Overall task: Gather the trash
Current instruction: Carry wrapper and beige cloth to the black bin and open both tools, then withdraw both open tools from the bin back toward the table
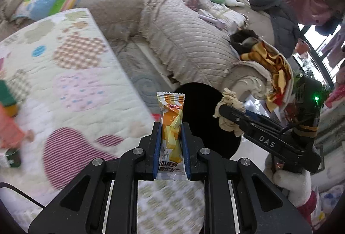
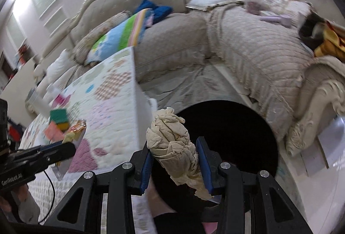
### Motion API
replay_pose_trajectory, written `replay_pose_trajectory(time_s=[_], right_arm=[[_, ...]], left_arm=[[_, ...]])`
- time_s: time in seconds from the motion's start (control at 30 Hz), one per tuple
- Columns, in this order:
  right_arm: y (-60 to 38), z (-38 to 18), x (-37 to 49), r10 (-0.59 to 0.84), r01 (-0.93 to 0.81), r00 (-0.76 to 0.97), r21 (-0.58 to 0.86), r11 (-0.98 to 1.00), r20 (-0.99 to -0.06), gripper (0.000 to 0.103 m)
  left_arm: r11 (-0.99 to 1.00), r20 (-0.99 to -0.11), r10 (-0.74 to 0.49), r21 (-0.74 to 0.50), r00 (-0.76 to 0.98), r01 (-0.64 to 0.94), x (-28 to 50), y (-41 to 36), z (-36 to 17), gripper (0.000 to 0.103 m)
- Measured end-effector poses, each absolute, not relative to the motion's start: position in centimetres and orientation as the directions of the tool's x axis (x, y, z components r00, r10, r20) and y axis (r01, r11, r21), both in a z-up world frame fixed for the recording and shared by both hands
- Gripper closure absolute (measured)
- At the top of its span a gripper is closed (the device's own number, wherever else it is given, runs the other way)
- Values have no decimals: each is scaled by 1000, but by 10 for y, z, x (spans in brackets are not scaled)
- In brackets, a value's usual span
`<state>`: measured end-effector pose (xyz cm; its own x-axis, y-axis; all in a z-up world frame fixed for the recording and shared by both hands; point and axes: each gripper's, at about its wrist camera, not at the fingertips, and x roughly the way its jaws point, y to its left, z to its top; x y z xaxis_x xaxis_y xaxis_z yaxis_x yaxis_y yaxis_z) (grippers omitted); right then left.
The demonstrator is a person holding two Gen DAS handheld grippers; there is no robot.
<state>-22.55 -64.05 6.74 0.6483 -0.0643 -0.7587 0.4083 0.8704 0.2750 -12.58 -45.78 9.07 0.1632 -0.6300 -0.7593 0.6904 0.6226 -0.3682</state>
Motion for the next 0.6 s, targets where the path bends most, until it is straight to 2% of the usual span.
replay_pose_trajectory(time_s=[0.27, 0.3, 0.33, 0.4, 0.6], right_arm=[[-666, 62, -234, -96, 465, 637, 283, 839, -764, 60], [-668, 61, -235, -99, 470, 635, 281, 837, -766, 56], [-669, 61, -235, -103, 475, 633, 280, 834, -767, 54], [-671, 60, -236, -108, 485, 630, 282, 828, -769, 43], [-671, 57, -236, -98, 495, 626, 298, 816, -774, 42]], left_arm=[[566, -737, -667, -405, 110, 718, -132, -494, 86, 85], [562, -735, -669, -407, 106, 720, -132, -496, 86, 79], [557, -733, -672, -412, 100, 721, -132, -498, 85, 65], [552, -728, -680, -428, 88, 716, -131, -500, 84, 47], [566, -733, -673, -419, 103, 710, -128, -491, 84, 47]])
